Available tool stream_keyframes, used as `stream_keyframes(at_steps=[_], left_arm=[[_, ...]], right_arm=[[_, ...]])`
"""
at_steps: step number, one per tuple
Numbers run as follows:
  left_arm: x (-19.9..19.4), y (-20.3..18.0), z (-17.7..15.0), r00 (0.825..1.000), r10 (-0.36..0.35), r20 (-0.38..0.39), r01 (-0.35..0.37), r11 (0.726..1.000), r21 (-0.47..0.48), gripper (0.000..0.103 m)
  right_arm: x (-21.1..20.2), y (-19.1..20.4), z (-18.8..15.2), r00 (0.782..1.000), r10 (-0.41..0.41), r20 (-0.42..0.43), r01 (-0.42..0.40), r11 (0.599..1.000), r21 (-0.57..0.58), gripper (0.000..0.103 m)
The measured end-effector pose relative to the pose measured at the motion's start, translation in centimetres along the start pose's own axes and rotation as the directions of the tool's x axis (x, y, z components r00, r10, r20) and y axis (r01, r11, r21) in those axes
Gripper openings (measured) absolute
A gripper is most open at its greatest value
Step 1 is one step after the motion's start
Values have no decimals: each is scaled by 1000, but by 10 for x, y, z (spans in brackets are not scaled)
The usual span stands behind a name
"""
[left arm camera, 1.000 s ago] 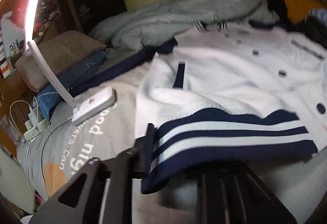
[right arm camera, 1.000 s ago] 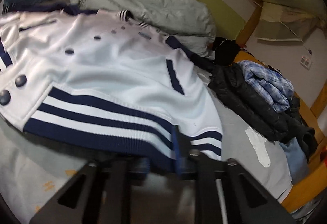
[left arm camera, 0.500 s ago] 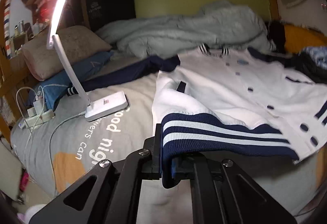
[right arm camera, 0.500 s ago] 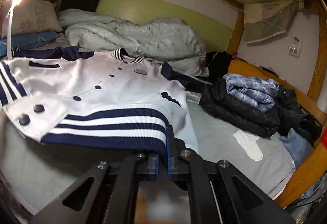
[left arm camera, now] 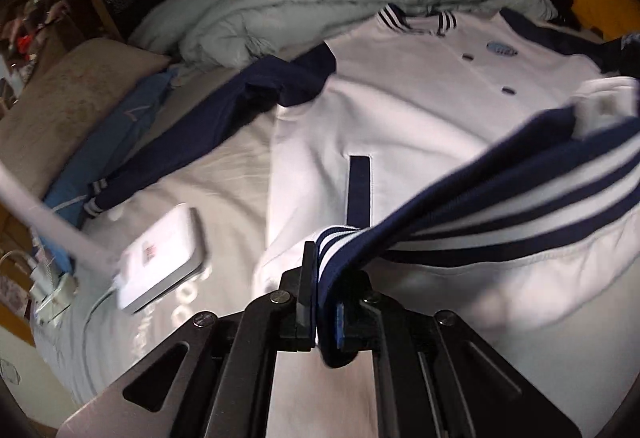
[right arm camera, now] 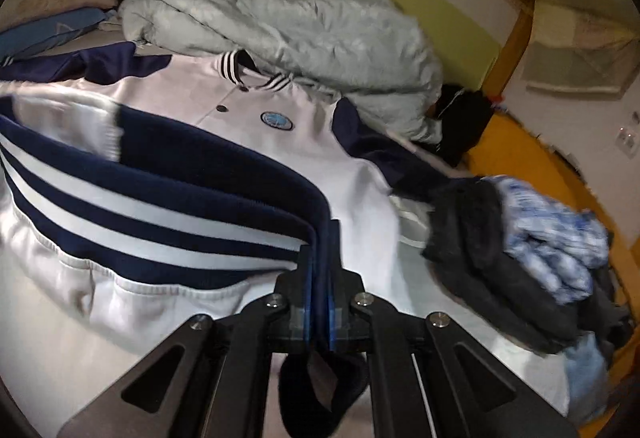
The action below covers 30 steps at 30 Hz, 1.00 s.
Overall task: Fold large clothes
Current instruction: 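Lay the hem over the jacket body and open both grippers, then grasp the folded edge of the jacket with both grippers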
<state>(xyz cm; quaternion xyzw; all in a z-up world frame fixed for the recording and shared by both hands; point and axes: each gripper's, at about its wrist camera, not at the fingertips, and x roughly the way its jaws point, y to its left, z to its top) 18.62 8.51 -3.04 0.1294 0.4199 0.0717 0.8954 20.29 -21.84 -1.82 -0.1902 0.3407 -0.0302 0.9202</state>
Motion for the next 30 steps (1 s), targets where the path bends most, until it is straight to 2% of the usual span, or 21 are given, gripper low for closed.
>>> stream_keyframes(at_steps=[4,6,7,8,9,10,11,12,14,15,16,18,20,23,25,28,30], left_arm=[[23,-10,3,999,5,38,-6,1000,28,10],[27,-11,5,997,-2,73,0,1000,31,14],[28,-9,7,996,-13,83,11,1000,27,21],[29,-8,6,996,-3,88,1,1000,22,37],[29,-7,5,995,30,94,-32,999,21,49],[26,-6,3,992,53,112,-56,998,22,72],[21,-4,1,989,48,138,-51,998,19,85],[16,-1,0,987,32,155,-34,999,11,87],[3,5,-3,984,-15,180,18,1000,-14,90],[-5,7,-4,980,-39,195,44,999,-23,91],[-13,10,-6,976,-54,212,61,998,-30,94],[-29,13,-9,968,-54,246,64,997,-34,97],[-41,18,-12,963,-33,266,46,998,-42,102],[-45,25,-15,973,-22,228,37,997,-64,102],[-40,30,-16,981,-8,193,24,996,-80,102],[-23,38,-17,989,34,141,-18,994,-110,102],[-9,45,-18,993,46,105,-33,991,-128,102]], right_arm=[[24,9,2,1000,10,-14,-10,1000,8,6],[28,10,4,1000,24,-8,-24,1000,6,7],[28,9,5,999,46,4,-46,999,16,9],[27,7,4,998,68,14,-68,997,29,12],[25,4,2,996,86,20,-87,995,47,23],[21,0,-1,995,99,27,-100,992,73,43],[17,-4,-2,995,94,34,-97,991,97,53],[11,-8,-4,996,76,50,-81,989,127,64],[-5,-16,-6,992,87,86,-100,983,155,65],[-16,-23,-7,988,110,112,-128,978,168,70],[-23,-28,-8,984,118,132,-141,973,180,79],[-38,-44,-10,978,116,174,-153,964,217,88],[-44,-54,-11,978,116,176,-156,960,233,90],[-44,-63,-20,971,201,130,-225,952,209,93],[-41,-56,-29,969,232,85,-243,959,145,93],[-32,-37,-39,983,184,24,-185,982,40,93],[-18,-34,-41,988,150,-36,-148,988,35,93]])
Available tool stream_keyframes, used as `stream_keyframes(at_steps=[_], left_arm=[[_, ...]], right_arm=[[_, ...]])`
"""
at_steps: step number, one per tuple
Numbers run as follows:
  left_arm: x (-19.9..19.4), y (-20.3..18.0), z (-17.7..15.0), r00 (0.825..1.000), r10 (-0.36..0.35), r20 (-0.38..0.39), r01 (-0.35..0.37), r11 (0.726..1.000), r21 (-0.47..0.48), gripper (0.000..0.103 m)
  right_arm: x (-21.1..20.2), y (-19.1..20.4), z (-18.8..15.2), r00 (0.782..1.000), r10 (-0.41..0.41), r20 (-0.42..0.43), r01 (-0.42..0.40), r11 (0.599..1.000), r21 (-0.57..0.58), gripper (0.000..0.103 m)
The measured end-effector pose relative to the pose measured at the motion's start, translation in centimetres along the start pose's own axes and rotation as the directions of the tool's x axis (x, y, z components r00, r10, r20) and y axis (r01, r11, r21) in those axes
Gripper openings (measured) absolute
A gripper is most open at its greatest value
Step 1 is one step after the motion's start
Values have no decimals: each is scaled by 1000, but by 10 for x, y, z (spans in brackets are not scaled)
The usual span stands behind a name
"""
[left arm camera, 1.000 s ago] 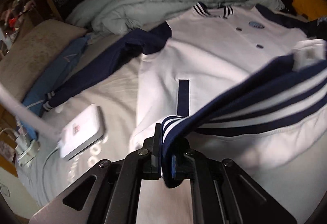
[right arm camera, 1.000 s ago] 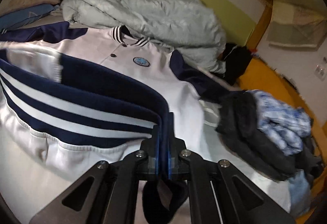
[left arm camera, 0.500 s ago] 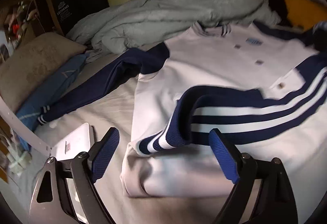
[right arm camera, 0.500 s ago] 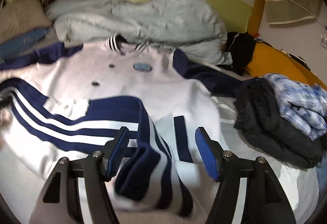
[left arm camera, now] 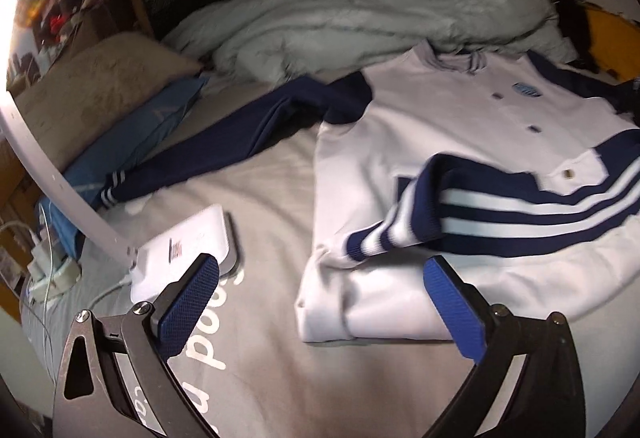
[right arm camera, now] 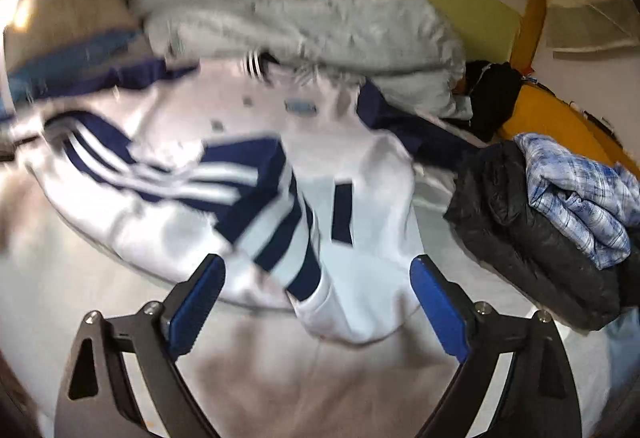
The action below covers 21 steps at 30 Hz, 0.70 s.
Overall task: Fold large clothes
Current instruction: 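Grasp the folded edge of the jacket with both grippers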
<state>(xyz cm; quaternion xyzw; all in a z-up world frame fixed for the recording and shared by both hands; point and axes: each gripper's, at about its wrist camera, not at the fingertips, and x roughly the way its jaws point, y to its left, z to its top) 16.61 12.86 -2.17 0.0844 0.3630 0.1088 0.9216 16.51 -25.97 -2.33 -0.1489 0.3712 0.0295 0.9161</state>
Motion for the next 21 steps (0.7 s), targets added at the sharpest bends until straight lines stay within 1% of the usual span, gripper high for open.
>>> stream_keyframes(at_steps=[2,4,5,6,7,8,9,10,11,12,13,14,15,16,17,18,19,21], left_arm=[[14,7,0,999,37,-18,-37,999,-17,102],[25,14,0,998,52,-37,-53,998,-39,101],[31,21,0,998,27,-55,-31,997,-72,92],[36,27,1,997,-22,-73,14,993,-117,85],[40,34,1,993,-83,-82,68,984,-166,70],[45,40,1,984,-157,-81,136,966,-221,58],[48,43,2,977,-198,-77,174,953,-249,53],[51,42,2,973,-221,-74,195,946,-259,43],[54,41,3,970,-234,-72,209,944,-255,36],[56,38,3,970,-234,-72,210,947,-242,34],[56,33,3,973,-218,-77,197,956,-217,30],[57,27,2,978,-184,-93,164,969,-186,24],[58,22,1,981,-159,-115,140,977,-159,21],[59,18,0,980,-153,-129,134,980,-145,18],[59,16,-1,979,-144,-143,124,982,-143,18],[60,16,-2,979,-129,-157,107,984,-142,18],[59,17,-3,979,-125,-163,102,984,-146,18],[57,20,-4,977,-135,-167,107,980,-170,19]], right_arm=[[5,-7,0,1000,-11,-14,12,999,34,93],[3,-24,5,998,-58,23,55,991,120,92],[3,-31,7,997,-72,42,64,985,157,88],[4,-40,10,995,-81,62,67,977,202,73],[11,-50,14,995,-71,64,53,968,245,50],[19,-56,17,997,-48,54,31,961,273,39],[31,-63,19,999,-3,34,-7,950,312,31],[40,-68,19,1000,23,21,-29,940,339,30],[46,-70,18,1000,24,14,-27,935,353,30],[53,-72,15,1000,16,-4,-13,933,360,28],[57,-72,14,1000,18,-16,-11,933,361,26],[60,-71,13,999,23,-28,-11,933,359,25],[61,-70,12,999,21,-32,-8,934,356,24],[60,-70,12,999,22,-32,-9,934,357,24],[58,-70,13,999,25,-28,-13,934,356,24],[58,-71,13,999,30,-23,-20,935,353,26],[55,-72,13,999,34,-18,-25,935,355,31],[43,-77,10,999,49,-8,-42,925,377,36]])
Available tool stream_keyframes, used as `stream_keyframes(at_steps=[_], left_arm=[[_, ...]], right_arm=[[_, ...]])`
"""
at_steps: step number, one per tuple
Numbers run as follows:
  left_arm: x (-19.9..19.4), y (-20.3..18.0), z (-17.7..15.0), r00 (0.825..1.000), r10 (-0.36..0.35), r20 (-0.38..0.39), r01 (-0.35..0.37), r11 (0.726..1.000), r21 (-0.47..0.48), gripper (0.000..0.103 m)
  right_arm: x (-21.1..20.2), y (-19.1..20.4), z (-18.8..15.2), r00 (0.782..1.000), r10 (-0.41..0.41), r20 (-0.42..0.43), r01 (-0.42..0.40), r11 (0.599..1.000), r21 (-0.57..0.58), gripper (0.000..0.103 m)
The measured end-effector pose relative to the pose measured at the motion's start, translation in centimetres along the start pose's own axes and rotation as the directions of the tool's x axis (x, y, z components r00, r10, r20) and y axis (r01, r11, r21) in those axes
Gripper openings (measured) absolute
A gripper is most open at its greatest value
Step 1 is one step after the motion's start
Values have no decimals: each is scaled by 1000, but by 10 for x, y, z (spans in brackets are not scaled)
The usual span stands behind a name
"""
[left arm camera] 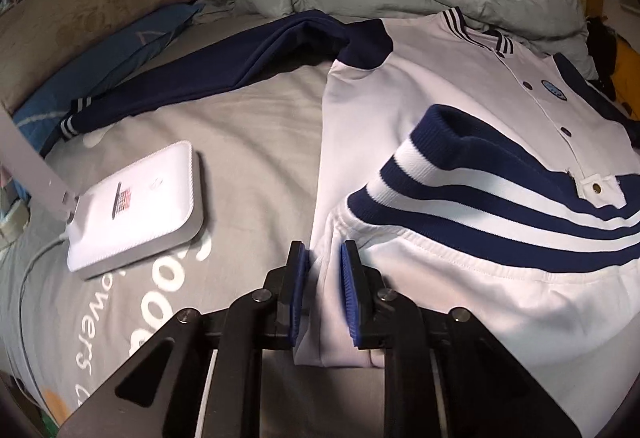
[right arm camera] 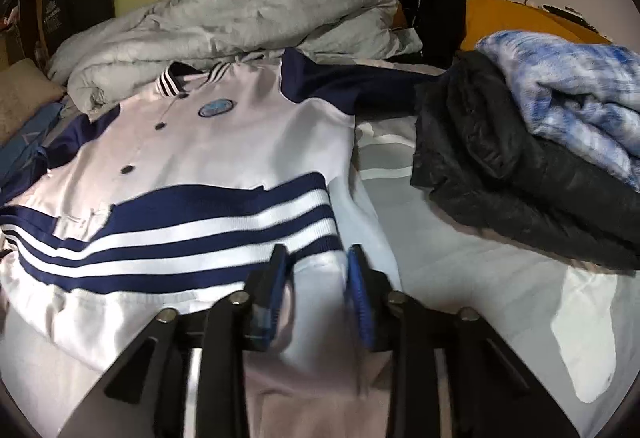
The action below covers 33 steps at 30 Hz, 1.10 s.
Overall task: Fold large clothes
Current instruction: 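Grasp the folded edge of the jacket with both grippers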
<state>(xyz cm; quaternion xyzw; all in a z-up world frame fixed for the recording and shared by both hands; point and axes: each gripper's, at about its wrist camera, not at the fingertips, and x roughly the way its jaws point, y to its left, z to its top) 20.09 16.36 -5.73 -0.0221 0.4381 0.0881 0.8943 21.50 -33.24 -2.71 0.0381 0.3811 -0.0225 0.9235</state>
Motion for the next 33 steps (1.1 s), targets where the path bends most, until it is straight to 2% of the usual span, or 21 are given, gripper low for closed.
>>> stream_keyframes(at_steps=[2,4,7,9,11,13,15,17,18,20,21,23,26,29,31,33], left_arm=[[-7,8,-3,999,-40,10,40,999,-37,19],[-16,14,-4,996,-92,17,93,994,-54,19],[-32,12,-10,992,-120,31,122,991,-49,24],[-32,5,-14,993,-113,14,114,993,-26,27],[-24,-2,-18,998,-67,-9,67,998,-4,27],[-17,-5,-20,999,-35,-22,35,999,15,28],[-16,-7,-19,1000,-10,-22,10,1000,24,30],[-15,-6,-18,999,-10,-32,10,1000,10,30],[-14,-5,-18,999,-10,-34,11,1000,6,30],[-14,-6,-18,1000,-2,-30,3,1000,20,30],[-14,-8,-19,1000,5,-27,-5,999,32,30],[-14,-9,-20,1000,11,-21,-10,999,45,30],[-15,-5,-18,1000,-11,-25,11,1000,23,30],[-20,-1,-16,999,-29,-22,30,999,17,30],[-31,-3,-16,999,-41,8,41,999,29,30],[-48,-3,-14,996,-77,53,76,997,29,30]], right_arm=[[-16,-7,-5,999,40,2,-40,999,28,36],[-30,-12,-10,999,47,-23,-46,998,36,36],[-37,-10,-14,997,67,-46,-66,998,18,36],[-30,-9,-18,994,87,-72,-86,996,21,36],[-12,-8,-22,989,81,-124,-80,997,14,35],[-8,-10,-26,991,49,-124,-46,999,23,6],[-21,-13,-19,998,42,-48,-40,998,43,5],[-39,-12,-6,998,-15,56,15,1000,12,5],[-38,-13,0,997,-50,61,50,999,4,5],[-22,-23,5,998,-63,16,63,997,48,5],[-6,-30,3,998,-49,-44,53,995,84,5],[15,-29,-5,990,-91,-110,98,993,65,5],[12,-14,-7,984,-161,-82,161,987,-8,6],[-7,-14,-6,984,-180,-16,180,984,-8,16],[-25,-18,-5,984,-176,28,175,984,35,45],[-40,-21,-4,990,-131,60,127,990,66,48]])
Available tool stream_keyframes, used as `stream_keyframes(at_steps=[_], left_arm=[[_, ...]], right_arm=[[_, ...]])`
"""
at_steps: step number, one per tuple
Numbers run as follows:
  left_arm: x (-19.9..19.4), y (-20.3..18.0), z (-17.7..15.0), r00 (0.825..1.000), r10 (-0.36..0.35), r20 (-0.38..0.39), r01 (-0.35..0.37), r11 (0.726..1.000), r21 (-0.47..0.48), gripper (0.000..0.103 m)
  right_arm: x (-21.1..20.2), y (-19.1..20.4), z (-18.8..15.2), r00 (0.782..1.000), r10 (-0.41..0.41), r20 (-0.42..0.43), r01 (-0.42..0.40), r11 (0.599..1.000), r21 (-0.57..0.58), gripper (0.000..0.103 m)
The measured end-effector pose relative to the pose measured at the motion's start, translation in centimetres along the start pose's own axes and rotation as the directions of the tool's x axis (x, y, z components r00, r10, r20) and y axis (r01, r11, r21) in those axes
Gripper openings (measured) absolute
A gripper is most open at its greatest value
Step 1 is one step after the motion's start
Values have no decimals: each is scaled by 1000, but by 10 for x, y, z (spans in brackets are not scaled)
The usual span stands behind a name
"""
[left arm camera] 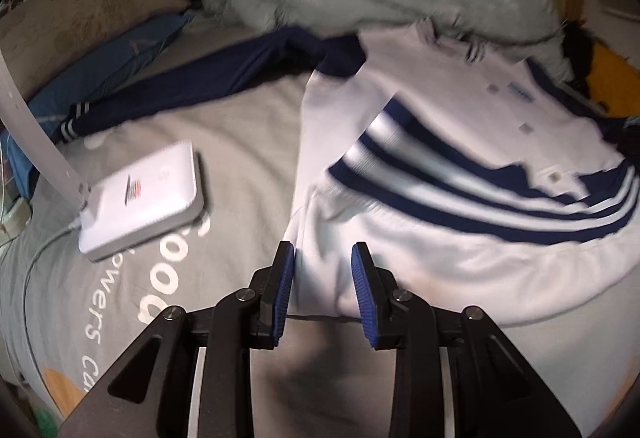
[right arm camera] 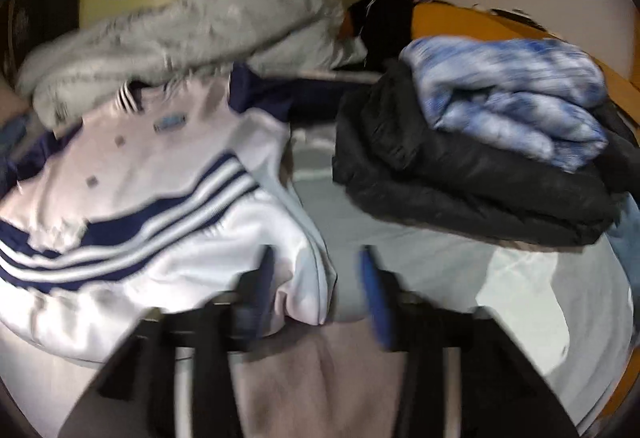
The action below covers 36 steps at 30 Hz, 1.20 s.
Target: Fold large clothes
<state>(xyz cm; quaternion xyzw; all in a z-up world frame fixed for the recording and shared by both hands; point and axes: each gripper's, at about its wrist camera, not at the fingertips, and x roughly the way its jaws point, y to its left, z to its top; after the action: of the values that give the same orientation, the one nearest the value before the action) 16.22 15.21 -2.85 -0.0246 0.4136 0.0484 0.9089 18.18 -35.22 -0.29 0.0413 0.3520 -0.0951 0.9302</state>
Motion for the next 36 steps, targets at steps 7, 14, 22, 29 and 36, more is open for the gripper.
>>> stream_keyframes(at_steps=[7,14,22,29,36], left_arm=[[-62,-17,4,978,-98,185,91,995,46,60],[-82,-44,-21,957,-148,248,126,987,104,87],[-77,-72,-29,951,-165,263,96,962,257,100],[-47,-96,-47,973,-186,139,129,932,339,100],[-21,-122,-60,991,-87,99,31,885,464,100]], right_arm=[[-38,16,-5,993,50,105,-55,997,51,50],[-43,37,-9,982,171,76,-174,984,34,50],[-52,60,-20,973,208,103,-195,973,-120,90],[-41,104,-47,969,246,-6,-230,899,-374,96],[-27,153,-89,989,143,25,-95,768,-633,97]])
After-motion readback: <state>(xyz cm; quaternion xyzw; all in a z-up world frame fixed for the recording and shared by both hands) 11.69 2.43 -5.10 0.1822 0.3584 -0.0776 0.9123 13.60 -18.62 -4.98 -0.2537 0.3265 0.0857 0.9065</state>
